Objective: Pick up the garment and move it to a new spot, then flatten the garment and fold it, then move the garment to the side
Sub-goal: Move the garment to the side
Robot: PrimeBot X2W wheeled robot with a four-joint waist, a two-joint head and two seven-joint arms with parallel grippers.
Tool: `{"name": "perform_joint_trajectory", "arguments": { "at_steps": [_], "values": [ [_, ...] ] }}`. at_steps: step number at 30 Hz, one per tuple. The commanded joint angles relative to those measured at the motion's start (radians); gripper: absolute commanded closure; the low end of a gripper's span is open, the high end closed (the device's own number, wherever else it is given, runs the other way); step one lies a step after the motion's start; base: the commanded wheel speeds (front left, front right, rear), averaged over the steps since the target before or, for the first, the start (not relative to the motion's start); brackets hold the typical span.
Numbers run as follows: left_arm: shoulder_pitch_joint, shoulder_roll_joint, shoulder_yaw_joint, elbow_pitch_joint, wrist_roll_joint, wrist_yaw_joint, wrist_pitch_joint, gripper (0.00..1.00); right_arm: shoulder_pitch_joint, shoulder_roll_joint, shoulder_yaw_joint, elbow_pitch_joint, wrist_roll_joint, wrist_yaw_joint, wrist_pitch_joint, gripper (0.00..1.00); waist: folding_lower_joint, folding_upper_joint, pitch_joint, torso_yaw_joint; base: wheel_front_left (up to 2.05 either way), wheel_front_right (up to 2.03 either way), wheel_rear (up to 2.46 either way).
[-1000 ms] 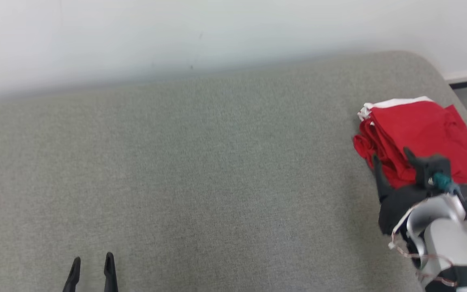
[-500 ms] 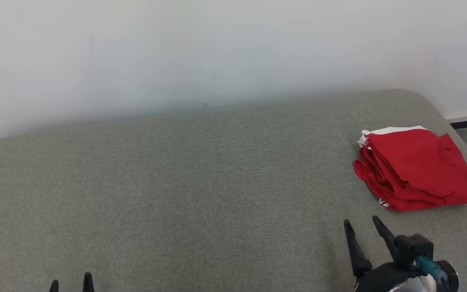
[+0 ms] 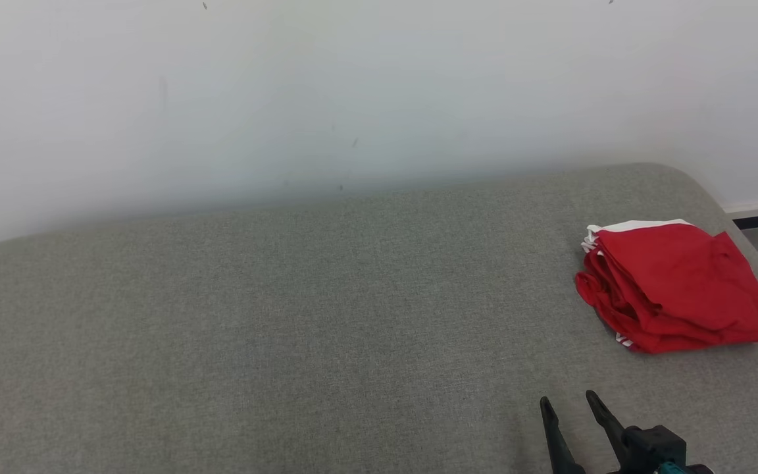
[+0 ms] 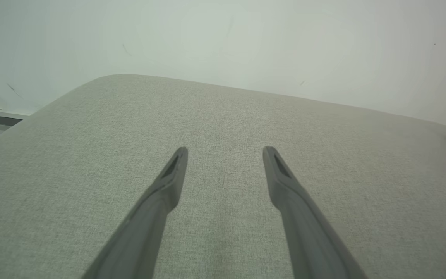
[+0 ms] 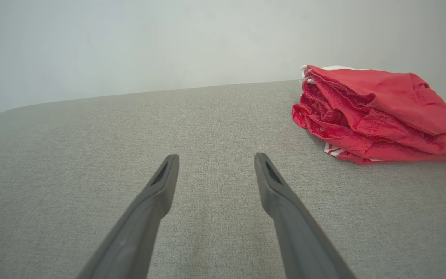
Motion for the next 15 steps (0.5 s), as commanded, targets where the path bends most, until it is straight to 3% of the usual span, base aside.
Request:
{"name": "perform_joint_trajectory", "arguments": {
  "at_steps": [1,15],
  "values": [
    [0.013,0.0,0.003,0.006,0.006,0.002,-0.003,0.0,0.011,0.003,0.009,-0.007,-0.006,0.0,-0.01,0.0,0.0001,0.0001,-0.004,0.002,0.0,0.0,0.0],
    [0.022,0.0,0.002,0.016,0.005,0.002,-0.003,0.0,0.035,0.007,0.002,-0.029,-0.015,0.0,-0.012,0.0,0.0001,0.0001,-0.016,0.007,0.0,0.0,0.0]
  ]
}}
